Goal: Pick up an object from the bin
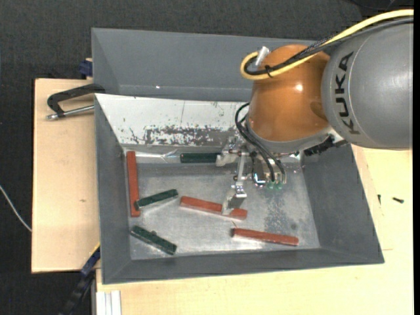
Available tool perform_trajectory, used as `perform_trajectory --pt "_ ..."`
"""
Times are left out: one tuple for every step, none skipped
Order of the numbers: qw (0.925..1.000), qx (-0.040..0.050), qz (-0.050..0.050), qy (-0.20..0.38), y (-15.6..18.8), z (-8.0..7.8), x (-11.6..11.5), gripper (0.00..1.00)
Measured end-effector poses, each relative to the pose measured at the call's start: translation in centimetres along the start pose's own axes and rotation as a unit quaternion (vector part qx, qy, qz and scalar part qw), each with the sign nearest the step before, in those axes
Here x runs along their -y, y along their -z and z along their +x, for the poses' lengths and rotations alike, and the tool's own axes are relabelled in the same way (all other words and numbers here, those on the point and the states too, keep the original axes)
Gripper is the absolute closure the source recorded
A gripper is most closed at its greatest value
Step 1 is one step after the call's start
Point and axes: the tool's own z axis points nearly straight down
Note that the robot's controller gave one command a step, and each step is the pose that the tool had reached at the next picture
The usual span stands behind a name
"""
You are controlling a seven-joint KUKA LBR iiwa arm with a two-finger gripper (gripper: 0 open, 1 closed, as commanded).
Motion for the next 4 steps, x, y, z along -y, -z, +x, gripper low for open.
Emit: perform_trajectory --pt "1.0000 0.0044 -0.001 -0.001 0.5 -0.2 0.0 0.00" --pt "1.0000 0.0084 -0.001 0.003 -3.8 0.0 -0.4 0.00" --pt "0.9989 0.0035 -0.002 -0.046 -12.4 1.4 0.1 1.00" --pt "0.9989 0.0035 -0.002 -0.047 -12.4 1.4 0.1 1.00"
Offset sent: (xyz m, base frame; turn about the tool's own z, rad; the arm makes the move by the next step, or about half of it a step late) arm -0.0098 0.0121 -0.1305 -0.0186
